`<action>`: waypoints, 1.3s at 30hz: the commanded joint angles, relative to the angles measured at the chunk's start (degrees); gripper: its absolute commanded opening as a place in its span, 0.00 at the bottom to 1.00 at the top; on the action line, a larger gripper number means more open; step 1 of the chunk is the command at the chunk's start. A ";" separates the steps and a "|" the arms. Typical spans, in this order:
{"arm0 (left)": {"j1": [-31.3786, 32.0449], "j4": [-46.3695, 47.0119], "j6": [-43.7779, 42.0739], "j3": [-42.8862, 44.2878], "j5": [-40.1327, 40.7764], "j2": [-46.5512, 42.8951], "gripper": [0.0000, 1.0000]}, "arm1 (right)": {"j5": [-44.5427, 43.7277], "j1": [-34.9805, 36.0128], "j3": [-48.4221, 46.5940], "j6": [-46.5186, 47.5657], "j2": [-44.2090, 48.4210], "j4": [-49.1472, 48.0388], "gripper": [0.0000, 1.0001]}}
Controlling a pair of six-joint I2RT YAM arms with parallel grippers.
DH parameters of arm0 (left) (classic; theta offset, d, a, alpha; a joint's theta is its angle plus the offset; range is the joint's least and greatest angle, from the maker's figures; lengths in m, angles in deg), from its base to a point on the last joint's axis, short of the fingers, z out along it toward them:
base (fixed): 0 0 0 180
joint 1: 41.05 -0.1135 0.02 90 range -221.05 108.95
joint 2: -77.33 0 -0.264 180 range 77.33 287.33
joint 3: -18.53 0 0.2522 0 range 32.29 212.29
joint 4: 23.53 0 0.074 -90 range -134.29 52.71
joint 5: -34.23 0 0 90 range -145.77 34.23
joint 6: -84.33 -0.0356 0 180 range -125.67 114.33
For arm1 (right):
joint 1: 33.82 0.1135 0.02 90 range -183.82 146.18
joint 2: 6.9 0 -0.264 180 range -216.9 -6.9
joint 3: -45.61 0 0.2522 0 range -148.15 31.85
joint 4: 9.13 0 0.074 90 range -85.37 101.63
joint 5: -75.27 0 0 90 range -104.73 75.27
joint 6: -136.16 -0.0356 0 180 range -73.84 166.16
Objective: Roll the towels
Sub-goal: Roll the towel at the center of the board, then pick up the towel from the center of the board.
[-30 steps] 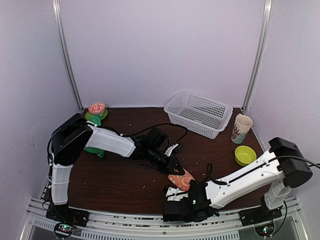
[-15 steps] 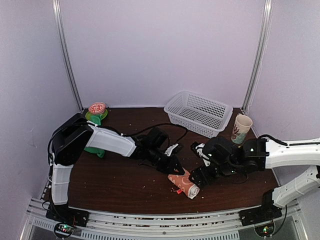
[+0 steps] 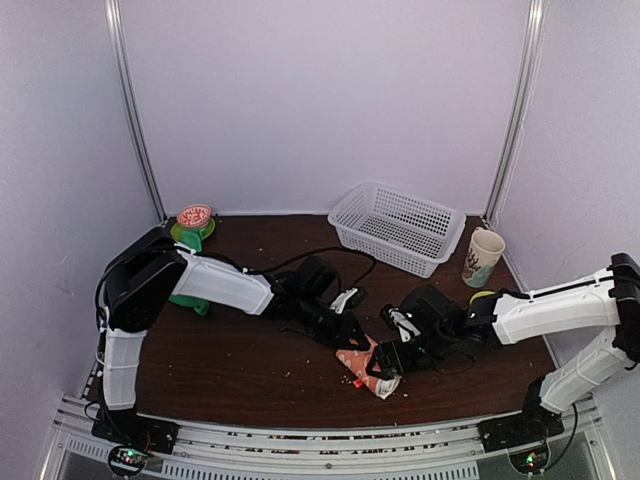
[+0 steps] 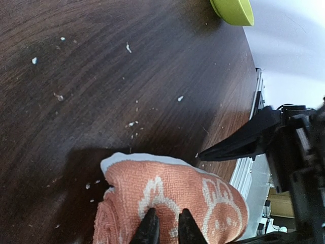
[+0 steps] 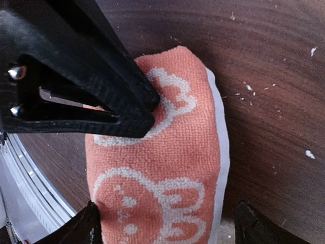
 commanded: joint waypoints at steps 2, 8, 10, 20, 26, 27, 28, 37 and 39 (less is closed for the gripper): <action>0.91 -1.22 -0.38 -0.54 2.39 0.85 0.16 | 4.94 -0.46 1.73 -2.74 -5.15 -6.62 0.89; 1.49 -0.90 -0.34 -1.52 2.63 0.58 0.16 | 6.70 -0.36 3.02 -4.57 -9.88 -7.90 0.83; 1.58 -0.87 -0.41 -1.86 2.78 0.43 0.16 | 6.72 -0.23 3.49 -4.63 -10.61 -7.71 0.79; 1.58 -1.66 -1.18 -1.74 3.28 0.13 0.16 | 2.11 2.05 2.84 -2.04 -10.98 1.18 0.84; 1.56 -1.86 -1.18 -1.79 3.53 -0.08 0.16 | -1.44 5.09 -0.73 -0.34 -15.33 7.68 0.69; 1.57 -1.88 -1.18 -1.82 3.56 -0.17 0.16 | -2.11 5.71 -1.33 -0.36 -15.95 8.40 0.65; 1.58 -1.92 -1.18 -1.83 3.65 -0.28 0.16 | -2.82 6.15 -1.98 -0.34 -16.38 9.25 0.61; 1.40 -4.27 -1.90 -1.57 5.97 -3.71 0.16 | -5.87 7.21 -2.53 -1.67 -15.54 11.51 0.10; 1.17 -5.16 -1.92 -1.77 7.08 -5.65 0.16 | -6.60 7.25 -2.22 -2.11 -14.49 11.79 0.00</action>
